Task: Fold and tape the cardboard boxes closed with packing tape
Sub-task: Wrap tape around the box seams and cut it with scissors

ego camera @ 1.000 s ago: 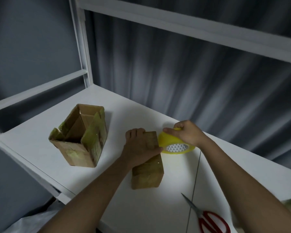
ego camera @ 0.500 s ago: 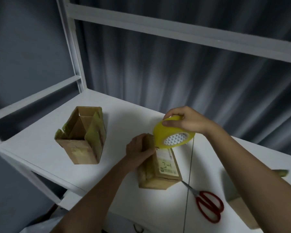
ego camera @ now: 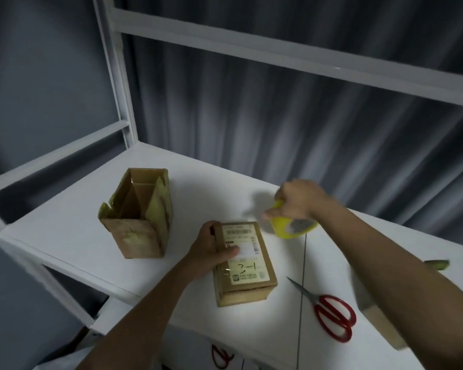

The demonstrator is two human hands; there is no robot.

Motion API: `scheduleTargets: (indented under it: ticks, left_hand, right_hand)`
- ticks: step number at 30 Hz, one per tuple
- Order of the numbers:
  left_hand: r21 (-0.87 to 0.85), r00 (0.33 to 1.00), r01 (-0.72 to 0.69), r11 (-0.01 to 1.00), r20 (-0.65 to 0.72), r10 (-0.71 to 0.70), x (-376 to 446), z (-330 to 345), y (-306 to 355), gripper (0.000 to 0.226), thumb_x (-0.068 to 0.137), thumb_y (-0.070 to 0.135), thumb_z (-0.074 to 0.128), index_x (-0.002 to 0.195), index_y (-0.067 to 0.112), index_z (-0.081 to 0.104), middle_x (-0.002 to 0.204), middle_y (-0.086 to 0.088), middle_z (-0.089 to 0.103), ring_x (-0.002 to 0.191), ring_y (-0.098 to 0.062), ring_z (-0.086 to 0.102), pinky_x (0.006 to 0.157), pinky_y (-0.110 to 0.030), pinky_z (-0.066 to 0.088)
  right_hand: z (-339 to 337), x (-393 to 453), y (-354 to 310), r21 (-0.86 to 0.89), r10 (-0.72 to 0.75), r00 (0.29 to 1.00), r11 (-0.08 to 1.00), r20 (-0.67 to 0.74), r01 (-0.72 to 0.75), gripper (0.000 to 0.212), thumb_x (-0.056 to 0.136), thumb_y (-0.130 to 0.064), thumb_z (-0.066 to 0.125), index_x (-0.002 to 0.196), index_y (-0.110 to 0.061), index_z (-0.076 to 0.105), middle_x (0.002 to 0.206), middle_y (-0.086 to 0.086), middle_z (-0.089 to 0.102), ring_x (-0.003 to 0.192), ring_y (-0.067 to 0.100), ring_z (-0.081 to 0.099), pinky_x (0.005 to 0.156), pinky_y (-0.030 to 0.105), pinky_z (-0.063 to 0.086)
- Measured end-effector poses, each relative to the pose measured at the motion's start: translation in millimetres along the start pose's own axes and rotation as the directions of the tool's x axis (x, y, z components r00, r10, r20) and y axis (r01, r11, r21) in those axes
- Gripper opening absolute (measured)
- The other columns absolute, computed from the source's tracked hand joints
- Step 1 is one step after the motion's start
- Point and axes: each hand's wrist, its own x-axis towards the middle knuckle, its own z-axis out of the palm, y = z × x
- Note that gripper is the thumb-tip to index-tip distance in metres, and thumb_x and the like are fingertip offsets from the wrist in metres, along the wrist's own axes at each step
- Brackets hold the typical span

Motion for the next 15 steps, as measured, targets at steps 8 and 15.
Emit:
scheduleTargets:
  ticks: [8,15]
  left_hand:
    - [0.161,0.989,0.056,0.985,0.125,-0.076,2,-8,12,0.118,0.068,0.052,0.074,0.15,0.026,-0.006,0.148,0.003,0.021,0.136,-0.012,0.024,0.109,-0.026,0.031]
    - [0.921,0.98,-0.196,0.337,0.17,0.107,-3,22,25,0.062,0.098,0.035,0.018,0.15,0.013,-0.007,0.157,-0.004,-0.018,0.144,-0.018,-0.019,0.117,-0.04,-0.013]
  right_hand:
    - [57,6,13,0.11,0.088,0.987,0.989,0.137,-0.103,0.065,0.064,-0.084,0.054,0.087,-0.025,0.067,0.089,-0.004,0.064,0.084,0.017,0.056,0.069,0.027,0.038]
    - [74,-16,4,-0.122,0.035,0.999,0.992,0.011,-0.033,0.07,0.085,-0.077,0.026,0.114,-0.025,0.062,0.11,0.003,0.066,0.103,0.023,0.059,0.086,0.033,0.037]
